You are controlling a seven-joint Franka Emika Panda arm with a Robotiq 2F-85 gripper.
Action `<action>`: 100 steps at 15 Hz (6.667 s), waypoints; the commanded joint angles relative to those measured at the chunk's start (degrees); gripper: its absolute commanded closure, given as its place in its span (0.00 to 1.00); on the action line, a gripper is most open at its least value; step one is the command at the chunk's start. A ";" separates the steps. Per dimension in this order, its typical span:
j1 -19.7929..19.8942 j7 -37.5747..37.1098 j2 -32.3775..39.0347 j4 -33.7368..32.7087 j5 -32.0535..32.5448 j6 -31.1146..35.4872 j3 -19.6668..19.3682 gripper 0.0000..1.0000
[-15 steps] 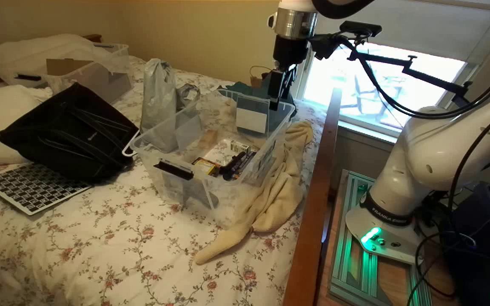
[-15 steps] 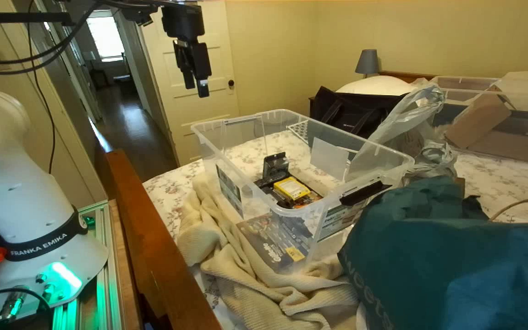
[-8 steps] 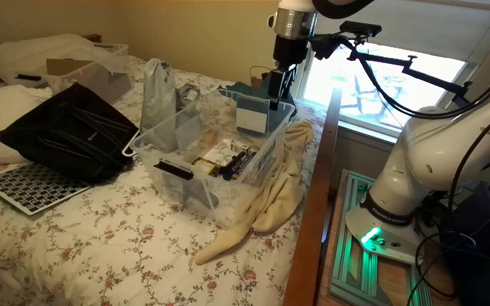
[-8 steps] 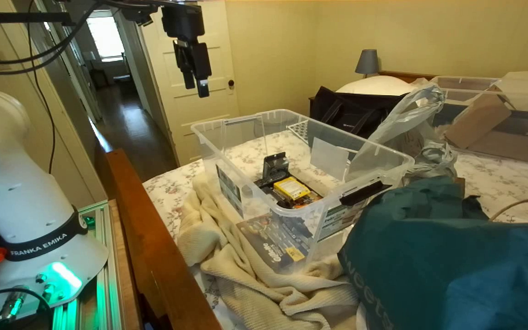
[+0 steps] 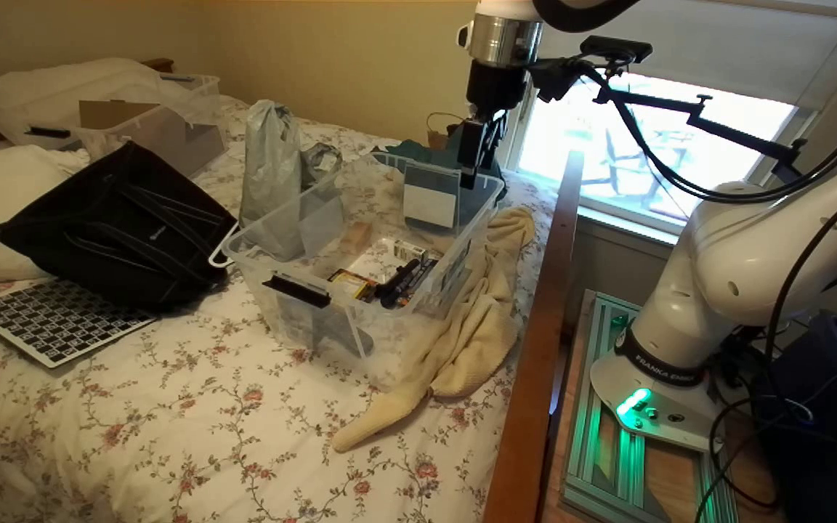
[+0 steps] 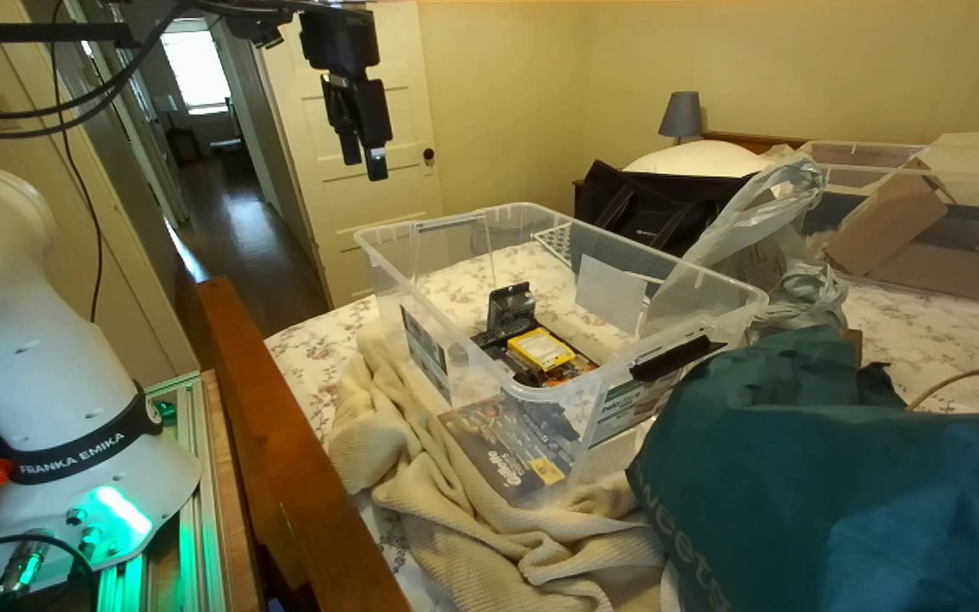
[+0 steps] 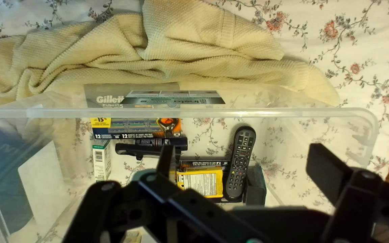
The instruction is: Remove the black remote from the storage dish
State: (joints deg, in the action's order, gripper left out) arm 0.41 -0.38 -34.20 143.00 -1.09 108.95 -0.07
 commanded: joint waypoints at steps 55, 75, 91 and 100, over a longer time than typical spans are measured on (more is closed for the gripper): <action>2.40 -47.87 59.85 -24.59 -7.52 34.61 -8.07 0.00; 1.37 -49.04 82.99 -51.00 -5.82 11.09 -10.01 0.00; 2.14 -49.86 90.03 -61.43 -6.03 0.18 -10.65 0.92; 1.69 -49.90 88.72 -60.71 -5.99 0.66 -10.65 0.56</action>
State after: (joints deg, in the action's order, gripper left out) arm 2.51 -49.34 54.49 83.07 -7.63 110.48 -10.77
